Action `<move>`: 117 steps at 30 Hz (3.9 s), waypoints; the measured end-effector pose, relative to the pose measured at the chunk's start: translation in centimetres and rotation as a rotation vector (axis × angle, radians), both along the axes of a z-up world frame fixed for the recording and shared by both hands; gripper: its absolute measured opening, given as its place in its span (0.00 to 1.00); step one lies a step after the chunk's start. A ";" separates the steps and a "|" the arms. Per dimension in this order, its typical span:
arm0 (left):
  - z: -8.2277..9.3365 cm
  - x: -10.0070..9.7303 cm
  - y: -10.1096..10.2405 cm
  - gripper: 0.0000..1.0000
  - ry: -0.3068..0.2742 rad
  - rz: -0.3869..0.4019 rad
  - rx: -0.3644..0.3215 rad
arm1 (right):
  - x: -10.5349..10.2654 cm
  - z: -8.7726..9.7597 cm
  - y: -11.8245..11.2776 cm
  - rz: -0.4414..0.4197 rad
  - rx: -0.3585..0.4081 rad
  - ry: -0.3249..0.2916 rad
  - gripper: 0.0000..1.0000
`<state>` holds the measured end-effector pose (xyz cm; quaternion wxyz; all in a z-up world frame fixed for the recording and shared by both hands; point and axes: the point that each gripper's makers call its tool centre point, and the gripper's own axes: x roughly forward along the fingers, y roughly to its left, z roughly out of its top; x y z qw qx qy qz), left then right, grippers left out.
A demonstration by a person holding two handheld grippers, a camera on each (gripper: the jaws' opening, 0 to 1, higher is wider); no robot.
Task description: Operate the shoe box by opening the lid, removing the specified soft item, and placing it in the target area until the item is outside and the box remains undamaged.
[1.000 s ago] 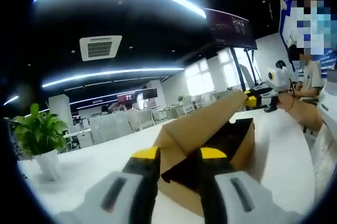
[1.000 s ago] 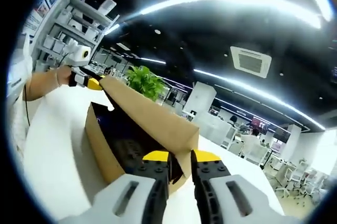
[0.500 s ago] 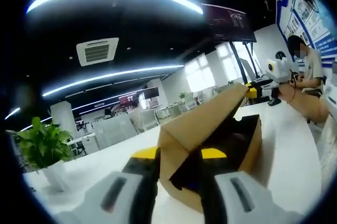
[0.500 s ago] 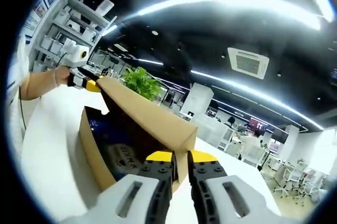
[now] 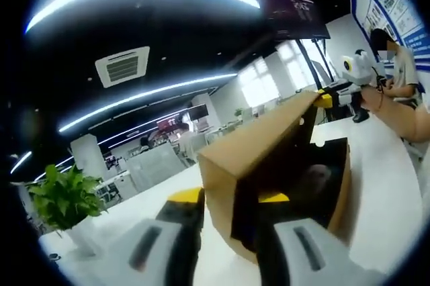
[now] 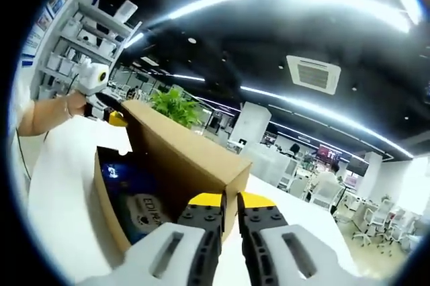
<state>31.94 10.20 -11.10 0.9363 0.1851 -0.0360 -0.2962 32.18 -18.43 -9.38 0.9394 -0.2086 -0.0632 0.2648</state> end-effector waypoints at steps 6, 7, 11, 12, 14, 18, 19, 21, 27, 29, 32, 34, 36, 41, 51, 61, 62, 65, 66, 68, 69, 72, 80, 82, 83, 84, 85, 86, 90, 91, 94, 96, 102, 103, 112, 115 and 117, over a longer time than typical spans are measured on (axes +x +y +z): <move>0.3 1.6 0.2 0.25 0.029 0.039 -0.015 | 0.9 0.6 0.1 -0.006 0.011 0.020 0.05; 0.4 2.0 0.2 0.23 0.028 0.054 -0.009 | 1.0 0.7 0.1 -0.006 0.011 0.022 0.05; 0.9 3.0 0.6 0.16 0.019 0.105 -0.005 | 1.7 1.1 0.2 -0.014 0.010 0.022 0.05; 1.0 3.2 0.6 0.16 0.027 0.107 -0.012 | 1.9 1.2 0.2 -0.016 0.009 0.021 0.05; 1.2 3.5 0.7 0.16 0.042 0.118 -0.030 | 2.1 1.3 0.2 -0.021 0.003 0.018 0.05; 1.3 4.1 0.7 0.14 0.051 0.144 -0.027 | 2.8 1.5 0.3 -0.032 -0.007 0.008 0.05; 1.4 4.3 0.7 0.14 0.050 0.151 -0.023 | 3.0 1.6 0.2 -0.033 -0.007 0.008 0.05; 1.5 4.6 0.7 0.13 0.053 0.164 -0.018 | 3.5 1.9 0.2 -0.032 0.006 0.013 0.06; 1.8 5.7 0.9 0.12 0.073 0.191 -0.005 | 5.0 2.2 0.2 -0.029 0.061 0.017 0.07; 1.9 6.0 1.0 0.12 0.089 0.196 -0.017 | 5.4 2.1 0.2 -0.034 0.063 0.021 0.08; 1.9 6.4 1.0 0.12 0.099 0.207 -0.007 | 6.3 1.4 0.0 -0.073 0.038 0.040 0.16; 1.9 6.6 1.0 0.12 0.109 0.212 0.002 | 6.9 0.7 -0.1 -0.087 0.033 0.056 0.19; 2.0 6.8 1.0 0.12 0.122 0.216 0.000 | 7.0 -0.4 0.1 -0.082 0.032 0.093 0.18; 2.0 7.6 1.0 0.11 0.144 0.225 0.003 | 7.7 -4.0 0.3 -0.098 -0.003 0.171 0.17; 1.9 8.4 0.9 0.12 0.160 0.231 -0.002 | 7.9 -6.0 0.4 -0.111 0.000 0.225 0.10; 1.7 9.1 0.9 0.14 0.170 0.220 -0.022 | 8.3 -6.3 0.1 -0.150 0.015 0.209 0.06; 1.6 9.2 0.8 0.14 0.170 0.219 -0.026 | 8.5 -6.3 0.1 -0.152 0.014 0.208 0.06; 1.2 9.1 0.8 0.16 0.172 0.216 -0.016 | 8.6 -6.3 -0.1 -0.149 0.031 0.216 0.05; 1.0 9.0 0.7 0.19 0.173 0.215 -0.010 | 8.7 -6.3 -0.1 -0.147 0.040 0.220 0.05; 0.8 8.7 0.8 0.21 0.165 0.219 0.004 | 8.7 -6.3 -0.1 -0.148 0.039 0.221 0.05; 0.7 8.5 0.9 0.21 0.165 0.216 0.005 | 8.8 -6.3 0.0 -0.150 0.036 0.220 0.05; -0.3 7.8 0.6 0.22 0.193 0.192 -0.009 | 8.9 -6.3 0.0 -0.156 0.034 0.225 0.05; -4.2 7.1 1.4 0.18 0.242 0.229 0.066 | 9.1 -6.3 0.0 -0.160 0.028 0.225 0.05; -4.5 7.1 1.5 0.14 0.253 0.227 0.065 | 9.1 -6.3 0.0 -0.160 0.026 0.227 0.05; -4.5 7.0 1.3 0.12 0.263 0.218 0.048 | 9.1 -6.3 0.1 -0.161 0.024 0.227 0.05; -4.5 7.0 1.1 0.10 0.269 0.213 0.046 | 9.0 -6.3 0.1 -0.162 0.019 0.227 0.05; -4.5 7.0 1.2 0.10 0.269 0.219 0.043 | 9.0 -6.3 0.1 -0.163 0.017 0.227 0.05; -4.5 7.2 1.2 0.10 0.267 0.224 0.059 | 9.0 -6.2 0.1 -0.164 0.014 0.228 0.05; -4.5 7.3 1.2 0.09 0.275 0.232 0.082 | 9.2 -6.1 0.1 -0.169 0.006 0.249 0.06; -4.5 7.4 1.2 0.09 0.277 0.230 0.087 | 9.3 -6.1 0.1 -0.169 0.004 0.255 0.06; -4.4 7.6 1.3 0.09 0.293 0.224 0.088 | 9.5 -6.1 0.1 -0.163 0.000 0.272 0.06; -4.4 7.8 1.4 0.09 0.304 0.218 0.081 | 9.6 -6.0 0.2 -0.160 -0.002 0.285 0.06; -4.3 8.2 1.4 0.09 0.318 0.209 0.059 | 10.0 -6.0 0.3 -0.161 -0.021 0.307 0.06; -4.3 8.3 1.4 0.10 0.316 0.209 0.059 | 10.1 -6.0 0.3 -0.160 -0.021 0.310 0.07; -4.3 9.0 1.3 0.11 0.319 0.225 0.033 | 10.7 -6.1 0.4 -0.160 -0.026 0.348 0.07; -4.3 9.0 1.3 0.11 0.346 0.223 -0.008 | 10.7 -6.1 0.3 -0.159 -0.027 0.369 0.07; -4.3 9.1 1.4 0.11 0.361 0.213 -0.026 | 10.8 -6.1 0.2 -0.149 -0.016 0.385 0.07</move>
